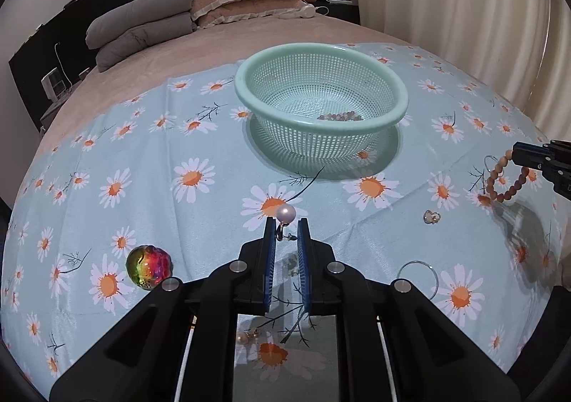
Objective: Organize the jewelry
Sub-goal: 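Carry the pearl earring and orange bracelet over the basket, then open both tools to drop the items into the basket, then grasp the second pearl earring with the left tool while the right tool approaches a silver hoop, then grasp the silver hoop bracelet with the right tool while the left tool holds the earring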
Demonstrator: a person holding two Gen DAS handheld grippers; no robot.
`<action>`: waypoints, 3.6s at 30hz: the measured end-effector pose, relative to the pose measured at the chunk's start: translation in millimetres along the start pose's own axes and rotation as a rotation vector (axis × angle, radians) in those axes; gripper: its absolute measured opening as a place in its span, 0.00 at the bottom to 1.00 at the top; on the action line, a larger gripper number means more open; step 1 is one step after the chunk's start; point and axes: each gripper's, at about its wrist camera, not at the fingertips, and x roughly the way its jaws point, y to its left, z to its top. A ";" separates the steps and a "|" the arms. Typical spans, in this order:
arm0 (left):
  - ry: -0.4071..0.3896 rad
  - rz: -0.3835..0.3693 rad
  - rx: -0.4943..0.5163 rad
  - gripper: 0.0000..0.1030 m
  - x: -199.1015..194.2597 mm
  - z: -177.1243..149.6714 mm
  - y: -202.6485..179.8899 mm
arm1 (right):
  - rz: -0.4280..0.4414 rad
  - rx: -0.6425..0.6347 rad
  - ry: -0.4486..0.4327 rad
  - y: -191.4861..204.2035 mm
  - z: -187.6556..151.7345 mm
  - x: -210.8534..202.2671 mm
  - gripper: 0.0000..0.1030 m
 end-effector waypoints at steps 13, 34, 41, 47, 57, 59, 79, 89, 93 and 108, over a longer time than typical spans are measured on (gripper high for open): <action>-0.044 -0.024 0.054 0.12 -17.7 46.6 -18.2 | 0.134 -0.050 -0.116 16.1 90.0 -3.9 0.11; 0.053 -0.108 0.064 0.12 73.2 104.1 -4.7 | 0.253 -0.073 -0.005 19.7 155.8 98.7 0.11; 0.027 -0.096 0.048 0.51 66.1 101.2 7.4 | 0.254 -0.045 -0.024 9.8 158.6 96.2 0.51; 0.000 -0.069 0.071 0.81 42.7 94.7 10.0 | 0.211 -0.014 -0.045 -2.6 155.1 80.8 0.71; 0.003 -0.053 0.054 0.95 0.3 46.2 12.3 | 0.094 0.101 -0.011 -48.1 85.7 48.1 0.85; 0.013 -0.055 0.054 0.95 -4.5 30.6 10.5 | 0.070 0.110 0.004 -55.9 67.8 44.2 0.85; 0.113 -0.018 -0.081 0.95 16.4 -73.1 11.5 | -0.099 0.111 0.139 -70.0 -25.4 62.0 0.84; 0.098 -0.038 -0.078 0.88 30.7 -85.0 15.3 | -0.164 0.119 0.129 -71.3 -51.7 78.0 0.53; 0.096 -0.055 -0.078 0.61 26.4 -82.9 12.3 | -0.161 0.102 0.120 -66.6 -52.3 75.3 0.38; 0.115 -0.097 -0.106 0.11 19.0 -80.8 10.1 | -0.116 0.132 0.108 -68.7 -51.9 66.9 0.01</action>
